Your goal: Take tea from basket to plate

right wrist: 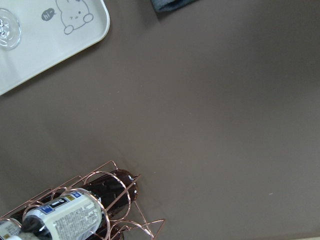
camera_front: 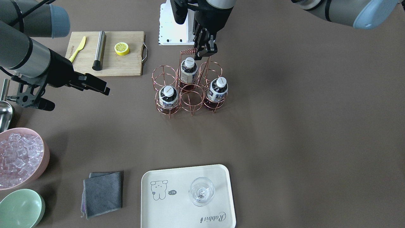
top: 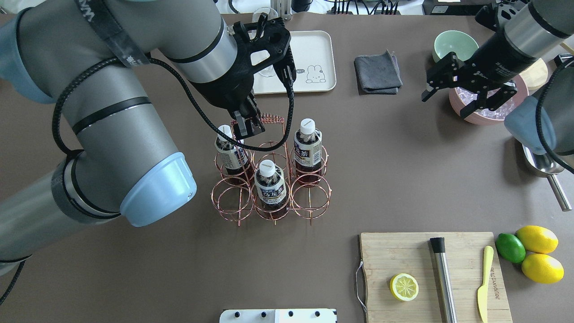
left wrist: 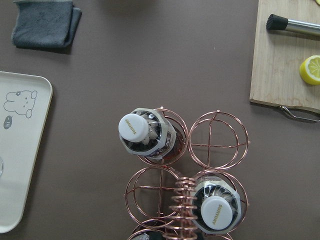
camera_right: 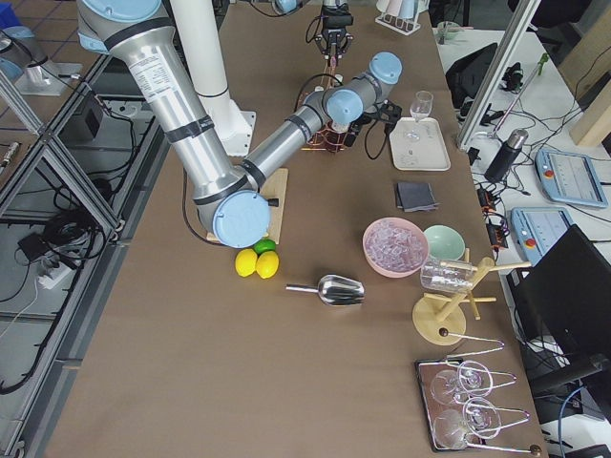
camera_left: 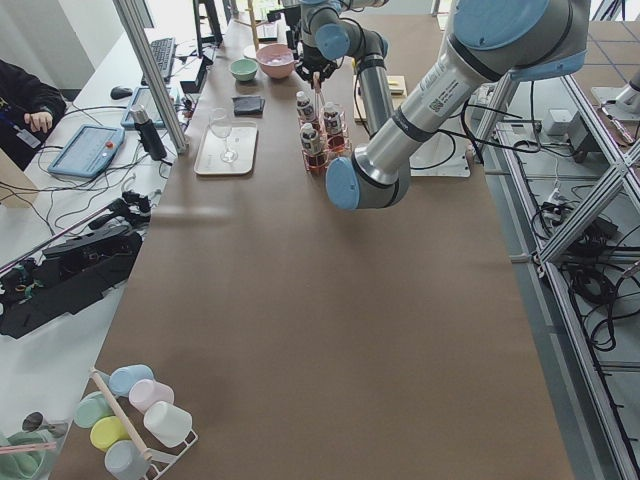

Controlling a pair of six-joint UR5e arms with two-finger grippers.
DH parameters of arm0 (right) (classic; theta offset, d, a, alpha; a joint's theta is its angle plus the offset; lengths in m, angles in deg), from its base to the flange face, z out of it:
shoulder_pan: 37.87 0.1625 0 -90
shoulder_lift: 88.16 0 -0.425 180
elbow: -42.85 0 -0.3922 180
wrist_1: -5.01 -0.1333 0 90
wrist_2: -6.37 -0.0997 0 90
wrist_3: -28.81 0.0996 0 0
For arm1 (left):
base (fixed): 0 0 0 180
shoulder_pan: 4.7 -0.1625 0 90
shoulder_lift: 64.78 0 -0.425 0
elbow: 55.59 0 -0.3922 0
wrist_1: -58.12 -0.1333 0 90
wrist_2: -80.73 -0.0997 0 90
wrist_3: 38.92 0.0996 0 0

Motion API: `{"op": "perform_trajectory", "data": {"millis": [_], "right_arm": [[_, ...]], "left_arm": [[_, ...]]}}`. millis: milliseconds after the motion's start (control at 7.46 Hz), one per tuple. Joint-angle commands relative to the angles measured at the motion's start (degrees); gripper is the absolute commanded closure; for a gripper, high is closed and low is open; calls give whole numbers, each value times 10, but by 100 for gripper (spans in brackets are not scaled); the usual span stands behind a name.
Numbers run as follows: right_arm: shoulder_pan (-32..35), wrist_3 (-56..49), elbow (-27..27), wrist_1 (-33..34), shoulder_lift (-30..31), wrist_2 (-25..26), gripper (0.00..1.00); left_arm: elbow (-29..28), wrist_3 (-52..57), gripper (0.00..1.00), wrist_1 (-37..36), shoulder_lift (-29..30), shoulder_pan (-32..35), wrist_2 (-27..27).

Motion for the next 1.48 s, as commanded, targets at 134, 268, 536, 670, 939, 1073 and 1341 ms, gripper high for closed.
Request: {"op": "perform_trajectory", "data": {"millis": [134, 268, 536, 670, 939, 1073, 1341], "right_arm": [[-79, 152, -79, 0, -124, -1, 0], [-93, 154, -103, 0, -148, 0, 0], [-106, 155, -138, 0, -176, 0, 7], [-106, 158, -156, 0, -195, 0, 9], [-107, 157, -175, 0, -207, 0, 9], [-110, 157, -175, 0, -207, 0, 12], [-111, 157, -174, 0, -205, 0, 39]], "left_arm": [[6, 2, 100, 1, -4, 1, -1], [6, 2, 100, 1, -4, 0, -1], [4, 3, 100, 3, -5, 0, -1], [4, 4, 100, 3, -6, 0, -1], [6, 5, 100, 4, -10, 0, -1], [6, 5, 100, 11, -12, 0, -1], [6, 5, 100, 16, -16, 0, -1]]}}
